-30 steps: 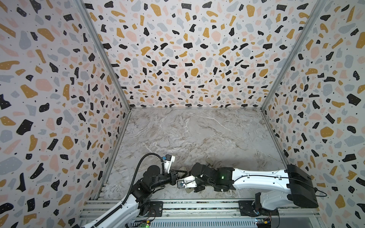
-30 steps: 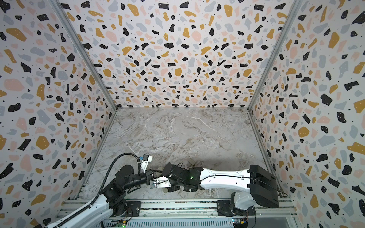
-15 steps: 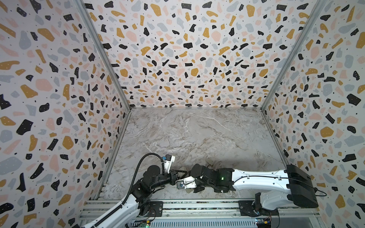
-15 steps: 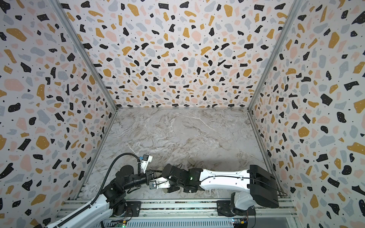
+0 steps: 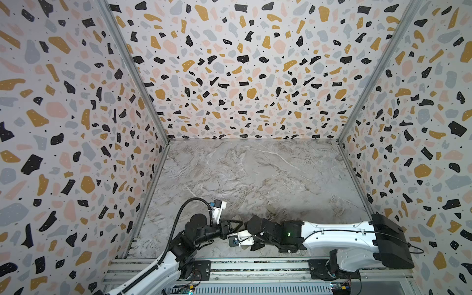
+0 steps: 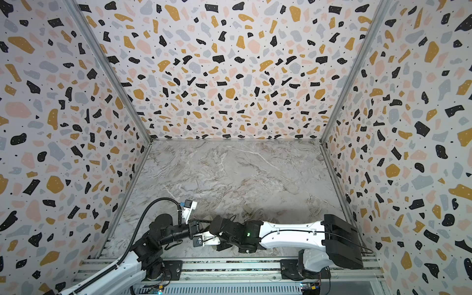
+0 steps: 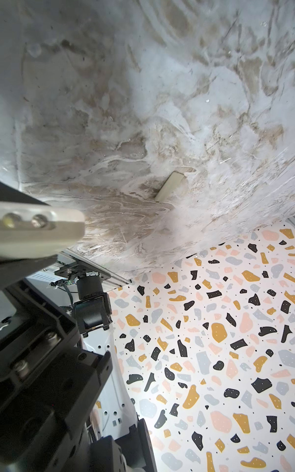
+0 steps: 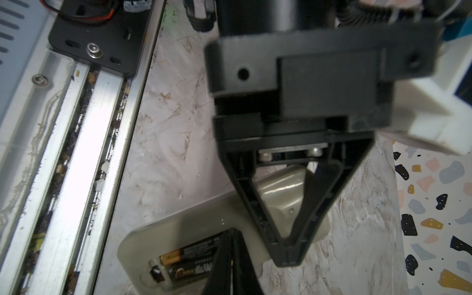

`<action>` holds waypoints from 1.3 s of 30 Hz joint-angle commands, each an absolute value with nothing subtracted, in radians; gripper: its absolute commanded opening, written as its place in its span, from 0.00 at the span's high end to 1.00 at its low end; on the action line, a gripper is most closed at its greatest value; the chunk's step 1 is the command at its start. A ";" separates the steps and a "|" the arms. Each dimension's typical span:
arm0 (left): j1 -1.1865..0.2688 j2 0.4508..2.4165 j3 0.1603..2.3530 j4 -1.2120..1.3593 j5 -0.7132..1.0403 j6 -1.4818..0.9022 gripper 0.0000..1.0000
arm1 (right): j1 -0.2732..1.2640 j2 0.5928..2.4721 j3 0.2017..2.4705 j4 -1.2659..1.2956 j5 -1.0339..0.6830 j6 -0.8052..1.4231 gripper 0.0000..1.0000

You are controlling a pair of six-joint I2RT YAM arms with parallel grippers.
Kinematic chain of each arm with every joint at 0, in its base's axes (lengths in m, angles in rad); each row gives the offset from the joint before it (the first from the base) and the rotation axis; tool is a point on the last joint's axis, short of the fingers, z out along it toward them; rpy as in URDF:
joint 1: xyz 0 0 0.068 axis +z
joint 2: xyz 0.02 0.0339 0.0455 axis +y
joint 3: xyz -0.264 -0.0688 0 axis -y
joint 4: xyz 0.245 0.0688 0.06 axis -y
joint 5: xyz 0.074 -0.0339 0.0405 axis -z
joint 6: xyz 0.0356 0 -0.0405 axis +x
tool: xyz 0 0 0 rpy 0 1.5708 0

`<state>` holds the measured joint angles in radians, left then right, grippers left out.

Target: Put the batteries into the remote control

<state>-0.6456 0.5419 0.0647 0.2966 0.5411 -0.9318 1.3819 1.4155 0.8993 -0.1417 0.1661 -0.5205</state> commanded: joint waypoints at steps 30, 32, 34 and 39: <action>-0.649 0.511 0.120 0.443 0.583 -0.947 1.00 | 1.406 1.391 0.838 -0.268 0.290 -0.482 0.87; -0.649 0.509 0.118 0.440 0.582 -0.946 1.00 | 1.409 1.382 0.836 -0.259 0.283 -0.481 0.87; -0.649 0.506 0.117 0.437 0.581 -0.946 1.00 | 1.410 1.367 0.832 -0.252 0.279 -0.480 0.87; -0.649 0.505 0.120 0.416 0.574 -0.938 1.00 | 1.418 1.306 0.823 -0.243 0.277 -0.473 0.74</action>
